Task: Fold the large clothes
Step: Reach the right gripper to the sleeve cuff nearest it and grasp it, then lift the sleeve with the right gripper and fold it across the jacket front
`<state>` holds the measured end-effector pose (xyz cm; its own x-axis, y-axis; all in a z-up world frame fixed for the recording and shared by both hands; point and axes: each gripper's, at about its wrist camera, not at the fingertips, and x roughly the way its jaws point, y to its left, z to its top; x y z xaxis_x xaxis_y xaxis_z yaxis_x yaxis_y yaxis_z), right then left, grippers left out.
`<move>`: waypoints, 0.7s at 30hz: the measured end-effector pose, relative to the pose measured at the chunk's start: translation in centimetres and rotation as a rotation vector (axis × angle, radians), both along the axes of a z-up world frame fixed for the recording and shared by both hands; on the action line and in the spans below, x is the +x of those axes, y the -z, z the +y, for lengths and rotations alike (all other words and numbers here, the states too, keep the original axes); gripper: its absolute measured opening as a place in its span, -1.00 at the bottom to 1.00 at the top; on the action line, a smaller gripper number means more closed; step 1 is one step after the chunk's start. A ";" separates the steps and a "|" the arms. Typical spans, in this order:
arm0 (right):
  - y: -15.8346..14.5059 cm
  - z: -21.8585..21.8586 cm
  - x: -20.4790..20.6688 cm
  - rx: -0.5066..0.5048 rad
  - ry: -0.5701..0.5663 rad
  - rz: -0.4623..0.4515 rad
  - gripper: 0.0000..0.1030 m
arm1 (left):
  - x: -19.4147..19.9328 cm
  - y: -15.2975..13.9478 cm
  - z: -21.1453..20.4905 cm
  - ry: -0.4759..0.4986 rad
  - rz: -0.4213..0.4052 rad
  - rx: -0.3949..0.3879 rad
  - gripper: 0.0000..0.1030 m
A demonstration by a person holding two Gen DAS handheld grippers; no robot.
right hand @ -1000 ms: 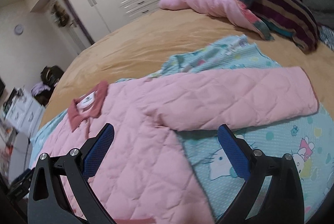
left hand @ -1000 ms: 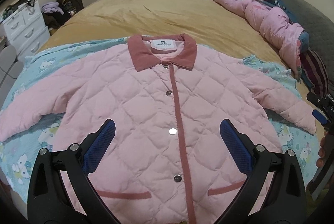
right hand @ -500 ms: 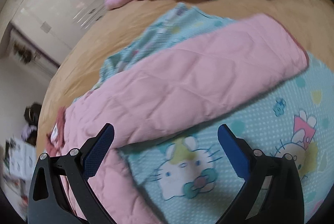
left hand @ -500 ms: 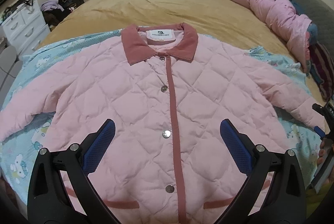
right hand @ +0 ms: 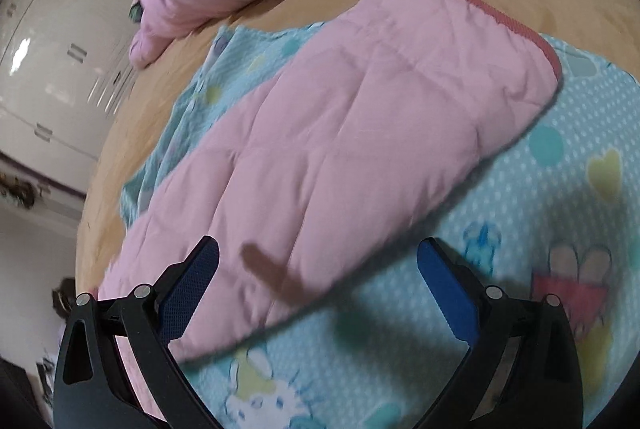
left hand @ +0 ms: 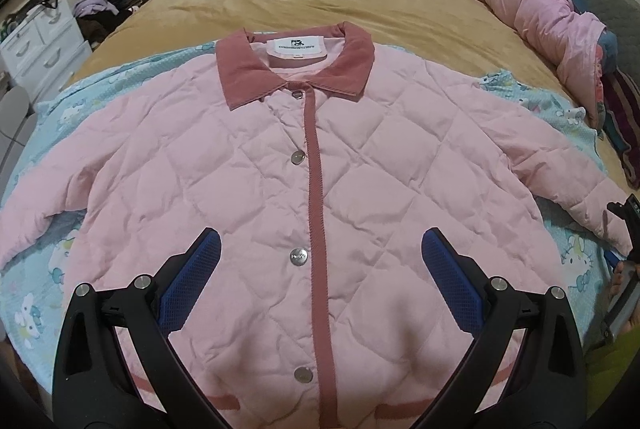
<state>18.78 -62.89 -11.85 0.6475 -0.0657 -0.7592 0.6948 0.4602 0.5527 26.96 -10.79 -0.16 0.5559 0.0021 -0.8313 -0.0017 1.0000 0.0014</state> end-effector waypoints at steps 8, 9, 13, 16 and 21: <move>0.6 -4.1 1.4 0.030 0.101 -0.103 0.42 | 1.0 0.3 2.5 -0.052 -0.013 -0.027 0.83; 0.7 -4.6 1.6 0.036 0.107 -0.106 0.19 | 1.0 0.2 3.0 -0.061 -0.016 -0.034 0.83; -0.4 -5.6 2.3 0.033 0.064 -0.164 -0.47 | 0.8 -0.1 5.2 -0.094 -0.024 -0.049 0.83; -3.7 -4.8 2.8 -0.054 0.008 -0.221 -0.58 | 0.7 -0.6 6.8 -0.123 -0.036 -0.041 0.83; -9.1 -2.6 4.2 -0.140 -0.068 -0.296 -0.61 | 0.5 -2.0 9.8 -0.175 -0.067 -0.080 0.83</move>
